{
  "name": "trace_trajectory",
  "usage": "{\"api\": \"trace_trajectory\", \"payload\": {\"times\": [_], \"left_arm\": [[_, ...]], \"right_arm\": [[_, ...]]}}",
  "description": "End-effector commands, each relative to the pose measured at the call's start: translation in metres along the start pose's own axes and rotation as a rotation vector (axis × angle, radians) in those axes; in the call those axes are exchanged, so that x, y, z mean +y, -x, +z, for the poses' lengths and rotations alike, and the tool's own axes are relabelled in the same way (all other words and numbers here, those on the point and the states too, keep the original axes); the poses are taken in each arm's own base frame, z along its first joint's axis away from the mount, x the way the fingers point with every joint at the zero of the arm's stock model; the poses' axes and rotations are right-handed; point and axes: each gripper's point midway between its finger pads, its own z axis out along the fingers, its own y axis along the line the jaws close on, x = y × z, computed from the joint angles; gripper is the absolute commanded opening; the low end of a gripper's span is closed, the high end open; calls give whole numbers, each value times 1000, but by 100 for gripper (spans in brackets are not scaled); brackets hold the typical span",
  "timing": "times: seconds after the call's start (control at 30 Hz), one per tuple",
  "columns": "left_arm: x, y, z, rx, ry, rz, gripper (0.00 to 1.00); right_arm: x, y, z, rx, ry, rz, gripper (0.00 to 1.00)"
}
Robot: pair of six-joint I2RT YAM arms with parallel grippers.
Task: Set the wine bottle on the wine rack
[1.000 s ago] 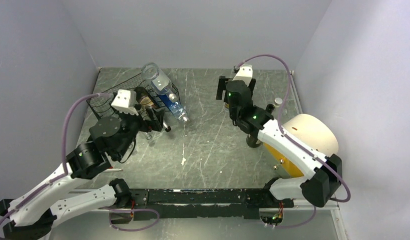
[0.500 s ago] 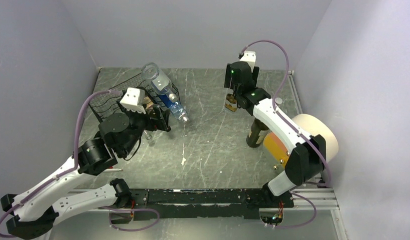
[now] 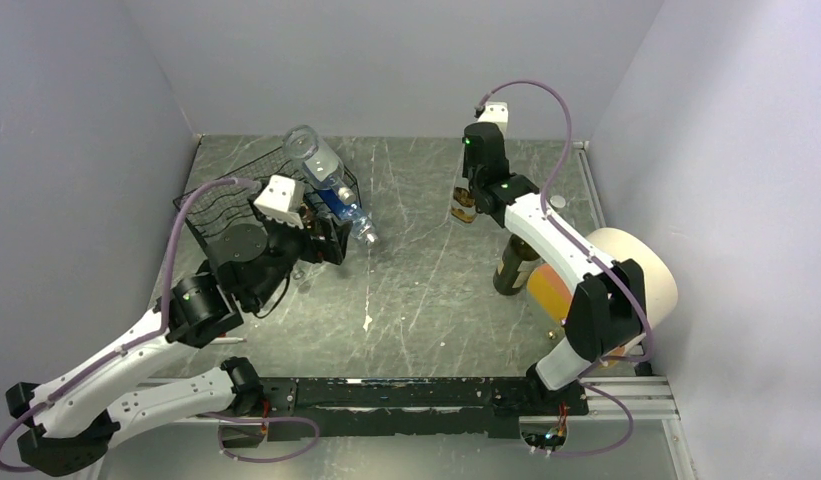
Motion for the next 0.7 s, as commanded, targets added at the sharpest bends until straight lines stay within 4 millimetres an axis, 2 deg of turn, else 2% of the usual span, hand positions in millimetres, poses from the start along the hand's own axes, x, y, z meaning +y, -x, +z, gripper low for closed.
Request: {"api": "trace_trajectory", "payload": {"times": [0.0, 0.13, 0.23, 0.33, 0.47, 0.57, 0.67], "left_arm": [[-9, -2, 9, -6, -33, 19, 100], [-10, -14, 18, 9, -17, 21, 100], [-7, -24, 28, 18, 28, 2, 100], [-14, -37, 38, 43, 12, 13, 100], [-27, -65, 55, 56, -44, 38, 100], [-46, -90, 65, 59, -151, 78, 99], [-75, -116, 66, 73, -339, 122, 97]], "right_arm": [[-1, 13, -10, -39, 45, -16, 13], [-1, 20, -23, -46, 81, -10, 0], [4, 25, -44, -43, 161, 1, 0], [12, 27, -71, -53, 284, 18, 0], [18, 24, -106, -56, 412, 62, 0], [19, 17, -129, -54, 488, 83, 0], [13, 12, -150, -61, 523, 100, 0]]}}
